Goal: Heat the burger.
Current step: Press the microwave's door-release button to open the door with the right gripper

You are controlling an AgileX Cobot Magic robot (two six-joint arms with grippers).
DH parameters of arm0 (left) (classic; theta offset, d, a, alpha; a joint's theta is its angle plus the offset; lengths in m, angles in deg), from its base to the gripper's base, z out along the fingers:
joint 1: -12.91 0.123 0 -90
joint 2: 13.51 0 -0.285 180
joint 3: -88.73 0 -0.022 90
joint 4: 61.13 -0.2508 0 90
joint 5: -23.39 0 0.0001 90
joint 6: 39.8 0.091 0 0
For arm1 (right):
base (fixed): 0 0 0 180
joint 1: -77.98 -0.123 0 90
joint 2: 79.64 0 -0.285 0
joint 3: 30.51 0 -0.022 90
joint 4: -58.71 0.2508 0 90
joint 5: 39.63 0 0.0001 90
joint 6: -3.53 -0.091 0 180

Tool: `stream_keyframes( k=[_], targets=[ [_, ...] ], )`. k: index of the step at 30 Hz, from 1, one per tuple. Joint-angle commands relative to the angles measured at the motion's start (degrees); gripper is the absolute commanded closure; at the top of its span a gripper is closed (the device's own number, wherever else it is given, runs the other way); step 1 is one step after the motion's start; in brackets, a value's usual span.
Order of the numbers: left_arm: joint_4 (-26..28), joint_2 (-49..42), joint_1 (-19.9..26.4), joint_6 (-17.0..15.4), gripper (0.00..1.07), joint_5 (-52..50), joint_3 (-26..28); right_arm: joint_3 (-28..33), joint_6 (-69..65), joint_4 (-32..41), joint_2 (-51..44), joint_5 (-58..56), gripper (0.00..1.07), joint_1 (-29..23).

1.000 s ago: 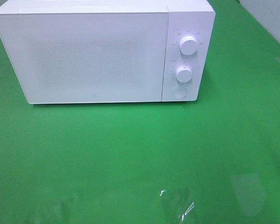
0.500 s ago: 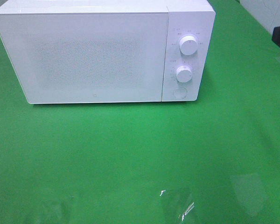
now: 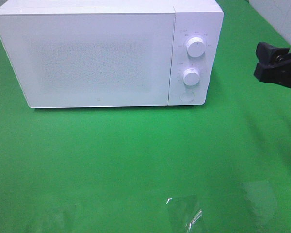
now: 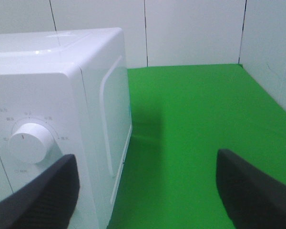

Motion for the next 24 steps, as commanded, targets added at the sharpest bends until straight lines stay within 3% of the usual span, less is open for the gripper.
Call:
stream_keyframes(
  k=[1, 2, 12, 24],
  targets=[
    [0.06, -1.03, 0.11, -0.17, 0.07, -0.69, -0.06, 0.06, 4.13, 5.44, 3.15, 5.04, 0.31, -3.09],
    [0.06, -1.03, 0.11, -0.17, 0.07, -0.69, -0.06, 0.06, 5.56, 9.05, 5.56, 8.42, 0.31, -6.13],
    [0.06, -1.03, 0.11, -0.17, 0.07, -0.69, -0.06, -0.74, 5.61, 20.68, 14.38, 15.47, 0.32, -19.02],
    [0.06, -1.03, 0.11, -0.17, 0.07, -0.69, -0.06, -0.86, 3.04, 22.29, 19.6, 16.5, 0.32, -26.93]
  ],
)
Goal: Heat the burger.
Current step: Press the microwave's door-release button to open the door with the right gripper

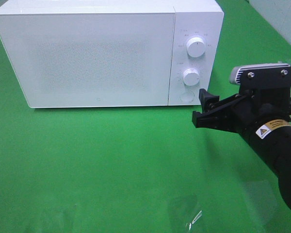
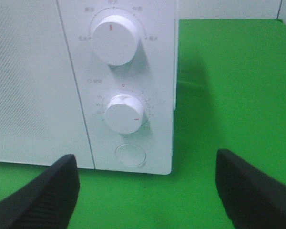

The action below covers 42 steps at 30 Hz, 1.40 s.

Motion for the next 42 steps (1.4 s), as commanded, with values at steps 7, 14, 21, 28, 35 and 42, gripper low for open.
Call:
stream_keyframes(
  k=[7, 14, 21, 28, 35, 42],
  targets=[
    [0.06, -1.03, 0.11, -0.17, 0.07, -0.69, -0.06, -0.46, -4.76, 2.81, 0.4, 2.46, 0.32, -3.32],
    [0.06, -1.03, 0.11, -0.17, 0.07, -0.69, -0.06, -0.46, -24.81, 2.81, 0.4, 2.29, 0.38, -3.32],
    [0.06, -1.03, 0.11, -0.17, 0.07, -0.69, -0.06, -0.46, -54.09, 2.81, 0.4, 2.23, 0.58, -3.32],
    [0.06, -1.03, 0.11, -0.17, 0.07, -0.69, -0.06, -0.46, -75.06, 2.75, 0.4, 2.23, 0.87, -3.32],
    [0.06, -1.03, 0.11, -0.17, 0.07, -0.69, -0.06, -0.46, -86.97, 2.86, 0.4, 2.23, 1.07, -3.32],
    [0.06, -1.03, 0.11, -0.17, 0.07, -0.69, -0.06, -0.46, -89.55, 2.92, 0.4, -2.41, 1.07, -3.15]
  ],
)
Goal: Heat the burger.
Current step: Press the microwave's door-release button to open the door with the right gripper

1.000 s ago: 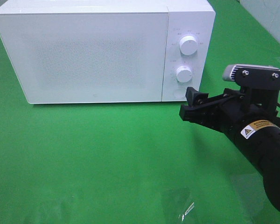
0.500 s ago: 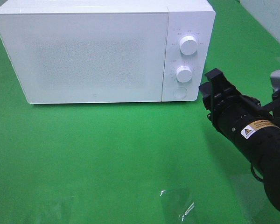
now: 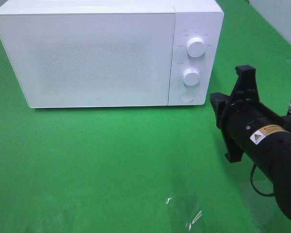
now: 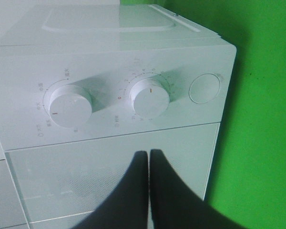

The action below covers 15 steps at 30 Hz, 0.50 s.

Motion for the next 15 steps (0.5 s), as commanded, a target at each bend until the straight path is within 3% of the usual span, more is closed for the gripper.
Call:
stream_keyframes(
  k=[1, 15],
  targets=[
    [0.06, -1.03, 0.11, -0.17, 0.07, -0.69, -0.06, -0.92, -1.15, 0.92, -0.06, -4.53, 1.07, 0.17],
    [0.06, -1.03, 0.11, -0.17, 0.07, -0.69, -0.06, -7.96, -4.53, 2.52, 8.82, -4.81, 1.07, 0.46]
  ],
)
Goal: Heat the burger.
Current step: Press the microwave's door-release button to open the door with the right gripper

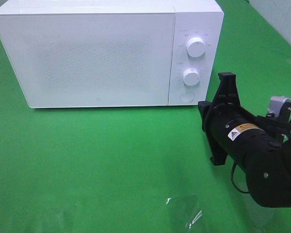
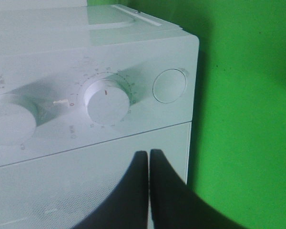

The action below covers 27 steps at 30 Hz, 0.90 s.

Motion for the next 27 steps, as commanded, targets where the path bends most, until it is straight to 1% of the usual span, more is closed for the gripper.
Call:
stream_keyframes(
  k=[1, 2, 8, 9, 10, 12, 17, 21, 24, 26, 27],
  targets=[
    [0.06, -1.03, 0.11, -0.17, 0.07, -0.69, -0.06, -1.6, -1.83, 0.11, 1.78, -0.06, 1.07, 0.46],
    [0.06, -1.03, 0.11, -0.17, 0.07, -0.69, -0.06, -2.86, -1.95, -0.97, 3.15, -0.4, 1.07, 1.43],
    [0.06, -1.03, 0.11, -0.17, 0.07, -0.69, -0.06, -5.33, -1.95, -3.9, 5.39, -1.03, 1.07, 4.3],
    [0.06, -1.03, 0.11, -0.17, 0.07, -0.69, -0.06, -6.19, -2.06, -5.61, 5.96, -2.01, 1.07, 5.61],
    [0.06, -1.03, 0.11, -0.17, 0.07, -0.69, -0.06, -6.19, -2.06, -5.61, 5.96, -2.01, 1.07, 5.61],
    [0.06, -1.03, 0.11, -0.17, 0.07, -0.69, -0.06, -7.96, -2.01, -7.28, 7.33, -3.44, 1.07, 7.56],
    [0.06, -1.03, 0.11, -0.17, 0.07, -0.69, -0.06, -9.22, -2.06, -8.19, 8.71, -3.9, 1.07, 8.59],
    [0.06, -1.03, 0.11, -0.17, 0.07, -0.69, -0.06, -12.32, -2.46, -9.51, 10.54, -7.56, 1.07, 10.83],
    [0.06, -1.03, 0.11, -0.17, 0.07, -0.69, -0.06, -12.95, -2.64, -10.14, 10.83, -8.02, 1.07, 11.17],
    [0.06, -1.03, 0.11, -0.17, 0.07, -0.69, -0.06, -15.24, -2.64, -10.54, 12.32, -9.45, 1.07, 11.57],
    [0.06, -1.03, 0.11, -0.17, 0.07, -0.69, -0.06, -15.24, -2.64, -10.54, 12.32, -9.45, 1.07, 11.57]
  ],
)
